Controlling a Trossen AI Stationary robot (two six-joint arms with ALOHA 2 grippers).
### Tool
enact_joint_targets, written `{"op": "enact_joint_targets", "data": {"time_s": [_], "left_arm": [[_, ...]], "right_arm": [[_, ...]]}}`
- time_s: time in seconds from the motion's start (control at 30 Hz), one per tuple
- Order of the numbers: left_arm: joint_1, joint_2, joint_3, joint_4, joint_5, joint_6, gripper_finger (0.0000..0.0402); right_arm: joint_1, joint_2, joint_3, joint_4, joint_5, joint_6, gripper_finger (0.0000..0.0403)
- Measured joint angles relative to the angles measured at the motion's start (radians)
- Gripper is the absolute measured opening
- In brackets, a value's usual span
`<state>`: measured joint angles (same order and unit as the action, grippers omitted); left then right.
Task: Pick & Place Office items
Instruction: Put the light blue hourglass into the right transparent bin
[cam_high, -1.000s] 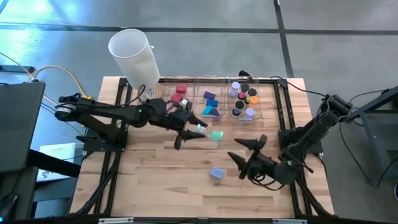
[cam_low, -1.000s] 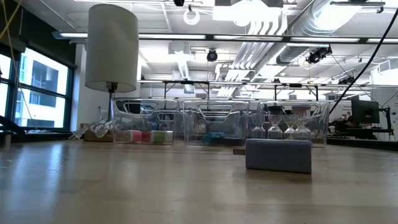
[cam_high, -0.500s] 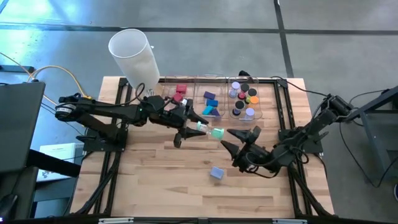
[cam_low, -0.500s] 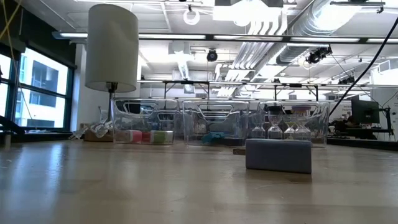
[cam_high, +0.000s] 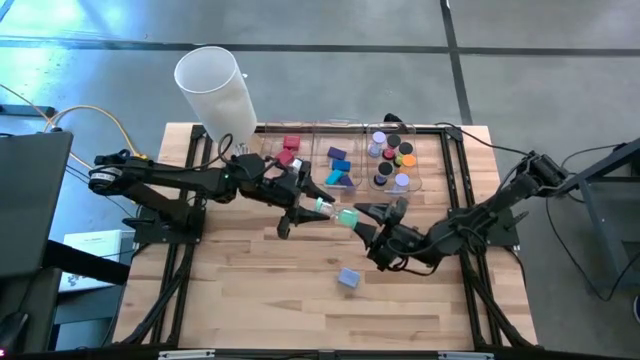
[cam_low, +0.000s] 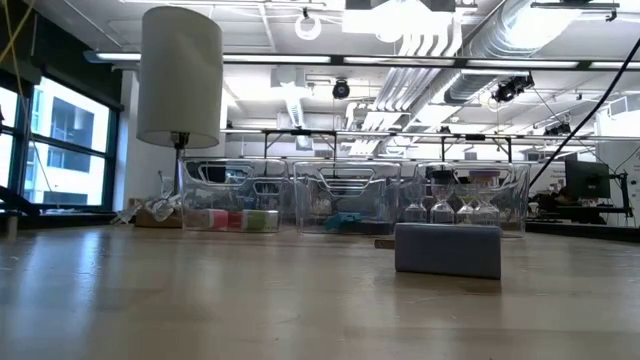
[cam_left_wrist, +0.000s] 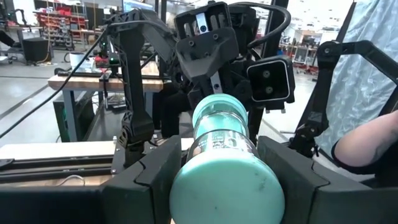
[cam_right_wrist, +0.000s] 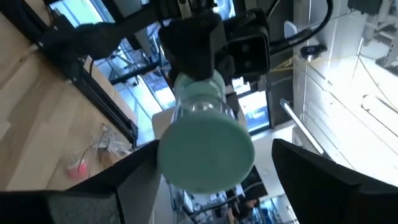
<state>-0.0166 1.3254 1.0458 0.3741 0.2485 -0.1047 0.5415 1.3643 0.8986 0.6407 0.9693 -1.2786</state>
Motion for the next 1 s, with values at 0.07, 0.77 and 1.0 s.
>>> {"op": "enact_joint_targets", "data": {"time_s": [0.07, 0.77, 1.0], "left_arm": [[0.0, 0.0, 0.0, -0.004, 0.0, 0.0, 0.0184], [0.0, 0.0, 0.0, -0.017, 0.0, 0.0, 0.0184], [0.0, 0.0, 0.0, -0.017, 0.0, 0.001, 0.0184]], "right_arm": [[-0.011, 0.0, 0.0, -0.001, -0.025, 0.01, 0.0289], [-0.021, 0.0, 0.0, -0.005, -0.136, -0.09, 0.0289], [-0.021, 0.0, 0.0, -0.006, -0.132, -0.079, 0.0289]]}}
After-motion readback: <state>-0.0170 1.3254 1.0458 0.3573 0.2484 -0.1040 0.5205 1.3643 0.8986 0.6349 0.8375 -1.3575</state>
